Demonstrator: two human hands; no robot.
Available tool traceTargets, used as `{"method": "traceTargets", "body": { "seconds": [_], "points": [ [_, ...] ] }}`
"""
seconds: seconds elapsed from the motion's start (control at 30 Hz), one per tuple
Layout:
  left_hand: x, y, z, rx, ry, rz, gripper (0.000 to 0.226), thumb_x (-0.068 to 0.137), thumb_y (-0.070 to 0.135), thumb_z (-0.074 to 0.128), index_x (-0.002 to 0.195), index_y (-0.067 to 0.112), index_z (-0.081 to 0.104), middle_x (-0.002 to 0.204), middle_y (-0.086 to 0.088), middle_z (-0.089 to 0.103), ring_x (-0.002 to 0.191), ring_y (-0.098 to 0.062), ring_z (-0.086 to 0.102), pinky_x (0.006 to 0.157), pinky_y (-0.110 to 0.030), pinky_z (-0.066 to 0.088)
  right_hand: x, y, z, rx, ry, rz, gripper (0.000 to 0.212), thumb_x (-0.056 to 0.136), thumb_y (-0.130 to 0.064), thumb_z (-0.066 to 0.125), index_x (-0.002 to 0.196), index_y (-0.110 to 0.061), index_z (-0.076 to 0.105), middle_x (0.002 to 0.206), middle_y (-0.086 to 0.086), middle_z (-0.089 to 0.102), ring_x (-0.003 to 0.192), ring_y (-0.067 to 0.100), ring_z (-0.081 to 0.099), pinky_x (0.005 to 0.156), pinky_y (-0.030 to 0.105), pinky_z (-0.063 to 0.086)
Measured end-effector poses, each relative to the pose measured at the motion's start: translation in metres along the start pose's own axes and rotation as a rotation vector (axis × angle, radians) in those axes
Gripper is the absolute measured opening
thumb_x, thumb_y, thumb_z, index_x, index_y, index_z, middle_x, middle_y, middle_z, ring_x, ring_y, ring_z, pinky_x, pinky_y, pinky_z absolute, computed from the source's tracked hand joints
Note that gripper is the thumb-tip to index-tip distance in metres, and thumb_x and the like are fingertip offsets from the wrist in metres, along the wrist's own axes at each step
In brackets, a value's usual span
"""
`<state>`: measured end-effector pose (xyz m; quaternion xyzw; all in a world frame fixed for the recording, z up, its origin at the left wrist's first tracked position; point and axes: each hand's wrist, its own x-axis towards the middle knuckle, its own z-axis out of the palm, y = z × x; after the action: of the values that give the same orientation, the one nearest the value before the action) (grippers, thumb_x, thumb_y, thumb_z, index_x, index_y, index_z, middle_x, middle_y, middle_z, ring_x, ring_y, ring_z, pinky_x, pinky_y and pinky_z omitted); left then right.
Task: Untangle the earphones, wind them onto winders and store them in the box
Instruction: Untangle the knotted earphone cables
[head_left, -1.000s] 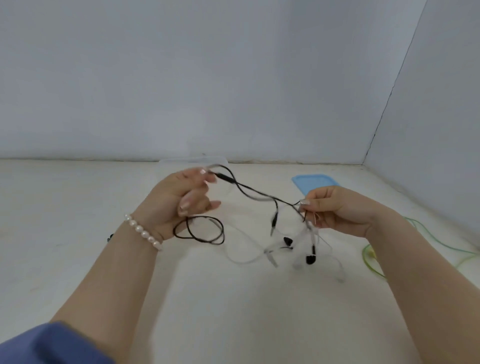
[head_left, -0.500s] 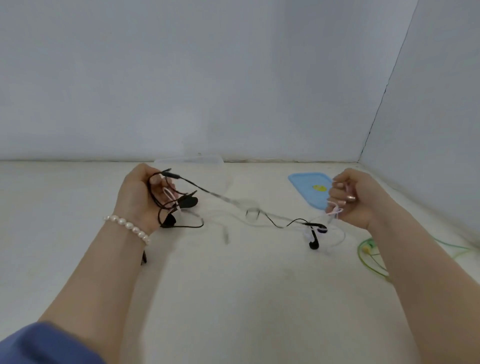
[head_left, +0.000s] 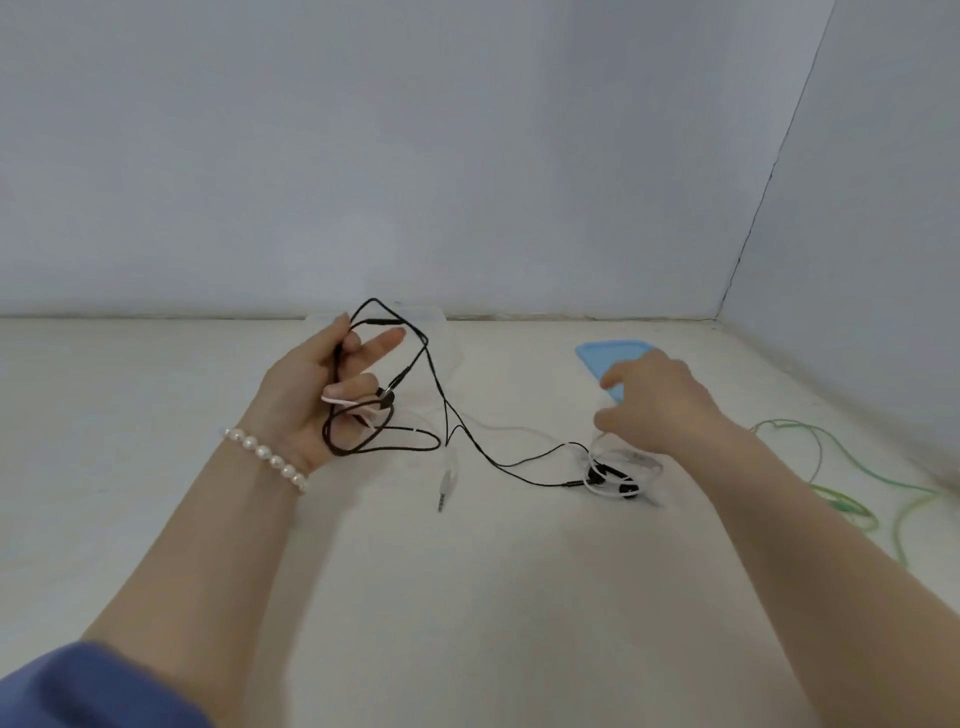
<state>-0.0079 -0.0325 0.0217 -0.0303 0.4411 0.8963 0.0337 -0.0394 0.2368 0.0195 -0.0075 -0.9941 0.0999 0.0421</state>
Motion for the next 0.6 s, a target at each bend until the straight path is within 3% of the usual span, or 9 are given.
{"method": "traceTargets", "body": {
  "seconds": [0.07, 0.17, 0.23, 0.3, 0.37, 0.43, 0.53, 0.6],
  "points": [
    [-0.002, -0.005, 0.006, 0.026, -0.030, -0.033, 0.038, 0.097, 0.036, 0.034, 0.063, 0.019, 0.041, 0.089, 0.002, 0.072, 0.022, -0.002, 0.027, 0.030, -0.007, 0.027, -0.011, -0.018, -0.006, 0.356, 0.082, -0.218, 0.044, 0.081, -0.023, 0.064, 0.124, -0.027, 0.056, 0.130, 0.002, 0.048, 0.123, 0.017, 0.043, 0.099, 0.031, 0.037],
    [-0.002, -0.016, 0.015, 0.080, -0.099, -0.081, 0.035, 0.097, 0.035, 0.032, 0.067, 0.018, 0.041, 0.089, -0.003, 0.073, 0.021, -0.001, 0.026, 0.026, -0.010, 0.023, -0.034, -0.050, -0.009, 0.866, -0.177, -0.410, 0.052, 0.079, -0.027, 0.071, 0.127, -0.031, 0.050, 0.119, -0.005, 0.061, 0.111, 0.005, 0.056, 0.096, 0.025, 0.043],
    [-0.004, -0.022, 0.022, 0.137, -0.133, -0.105, 0.033, 0.097, 0.035, 0.032, 0.069, 0.018, 0.042, 0.088, -0.003, 0.074, 0.021, 0.000, 0.026, 0.027, -0.009, 0.021, -0.043, -0.062, -0.003, 0.963, -0.337, -0.444, 0.046, 0.078, -0.026, 0.072, 0.119, -0.030, 0.053, 0.101, -0.001, 0.069, 0.094, 0.006, 0.064, 0.088, 0.024, 0.046],
    [-0.005, -0.023, 0.024, 0.139, -0.146, -0.110, 0.033, 0.097, 0.035, 0.032, 0.069, 0.019, 0.042, 0.085, 0.000, 0.074, 0.022, -0.001, 0.029, 0.028, -0.007, 0.021, -0.043, -0.063, 0.000, 0.947, -0.362, -0.427, 0.030, 0.078, -0.022, 0.073, 0.106, -0.022, 0.062, 0.070, 0.003, 0.067, 0.067, 0.010, 0.062, 0.074, 0.023, 0.047],
    [-0.005, -0.020, 0.022, 0.066, -0.166, -0.112, 0.033, 0.096, 0.035, 0.032, 0.068, 0.020, 0.041, 0.078, 0.003, 0.073, 0.022, -0.001, 0.031, 0.026, -0.006, 0.020, -0.033, -0.055, -0.001, 1.003, -0.259, -0.298, 0.011, 0.079, -0.017, 0.071, 0.090, -0.017, 0.067, 0.055, 0.002, 0.052, 0.046, 0.009, 0.050, 0.056, 0.016, 0.043],
    [-0.003, -0.018, 0.017, -0.033, -0.220, -0.124, 0.029, 0.092, 0.035, 0.034, 0.069, 0.019, 0.041, 0.067, 0.005, 0.068, 0.020, -0.002, 0.031, 0.023, -0.010, 0.019, -0.020, -0.043, -0.005, 1.170, -0.147, -0.117, 0.008, 0.080, -0.010, 0.068, 0.081, -0.016, 0.065, 0.058, 0.002, 0.045, 0.042, 0.008, 0.040, 0.050, 0.017, 0.041],
    [-0.002, -0.021, 0.016, -0.111, -0.269, -0.158, 0.027, 0.092, 0.034, 0.034, 0.071, 0.018, 0.042, 0.055, 0.008, 0.056, 0.018, -0.004, 0.032, 0.028, -0.010, 0.017, -0.012, -0.036, -0.007, 1.121, 0.037, -0.066, 0.022, 0.076, -0.005, 0.065, 0.093, -0.019, 0.063, 0.072, -0.001, 0.050, 0.061, 0.011, 0.047, 0.062, 0.019, 0.041],
    [-0.001, -0.025, 0.017, -0.122, -0.277, -0.169, 0.029, 0.094, 0.033, 0.031, 0.072, 0.018, 0.042, 0.052, 0.008, 0.051, 0.018, -0.005, 0.032, 0.032, -0.011, 0.014, -0.024, -0.044, -0.007, 0.928, 0.258, -0.226, 0.032, 0.067, -0.014, 0.059, 0.097, -0.024, 0.061, 0.091, -0.004, 0.053, 0.081, 0.007, 0.050, 0.072, 0.009, 0.038]
  ]
}}
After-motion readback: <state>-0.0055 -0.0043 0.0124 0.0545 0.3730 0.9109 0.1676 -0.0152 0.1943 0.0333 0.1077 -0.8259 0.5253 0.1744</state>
